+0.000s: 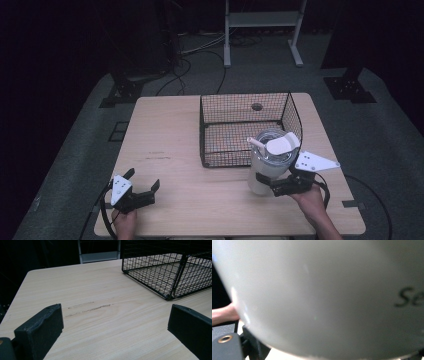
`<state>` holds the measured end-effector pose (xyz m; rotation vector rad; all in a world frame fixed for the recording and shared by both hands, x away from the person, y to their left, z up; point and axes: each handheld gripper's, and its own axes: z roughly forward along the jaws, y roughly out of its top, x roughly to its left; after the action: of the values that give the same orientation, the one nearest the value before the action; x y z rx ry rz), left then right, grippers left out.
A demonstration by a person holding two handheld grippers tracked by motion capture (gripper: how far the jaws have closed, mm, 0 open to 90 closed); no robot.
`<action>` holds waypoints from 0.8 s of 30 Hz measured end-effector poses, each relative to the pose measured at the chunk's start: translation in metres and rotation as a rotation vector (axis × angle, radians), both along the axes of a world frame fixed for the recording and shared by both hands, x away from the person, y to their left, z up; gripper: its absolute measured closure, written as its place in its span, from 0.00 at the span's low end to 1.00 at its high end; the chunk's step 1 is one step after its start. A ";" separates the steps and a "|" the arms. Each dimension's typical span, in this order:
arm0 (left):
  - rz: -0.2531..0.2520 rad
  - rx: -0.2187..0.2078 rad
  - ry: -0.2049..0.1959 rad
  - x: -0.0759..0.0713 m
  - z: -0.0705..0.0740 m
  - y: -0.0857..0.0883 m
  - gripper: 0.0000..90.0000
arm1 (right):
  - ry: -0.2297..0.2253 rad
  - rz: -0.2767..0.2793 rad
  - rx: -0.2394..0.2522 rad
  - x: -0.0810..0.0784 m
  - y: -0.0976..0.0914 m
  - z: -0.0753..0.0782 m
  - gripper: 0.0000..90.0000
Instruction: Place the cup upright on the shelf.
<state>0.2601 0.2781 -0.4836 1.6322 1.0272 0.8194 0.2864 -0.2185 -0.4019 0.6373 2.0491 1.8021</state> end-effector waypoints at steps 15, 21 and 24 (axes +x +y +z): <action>-0.002 -0.009 -0.004 0.000 0.000 0.000 0.00 | -0.039 0.023 0.016 0.048 0.018 0.063 0.09; -0.003 -0.006 -0.004 0.001 0.000 0.000 0.00 | -0.019 0.005 0.026 0.078 0.027 0.072 0.09; -0.004 -0.008 -0.004 0.001 0.000 0.001 0.00 | -0.026 -0.015 0.006 0.095 0.032 0.075 0.09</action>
<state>0.2607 0.2787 -0.4839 1.6250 1.0232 0.8147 0.3816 -0.1868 -0.3270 0.6259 2.0174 1.8002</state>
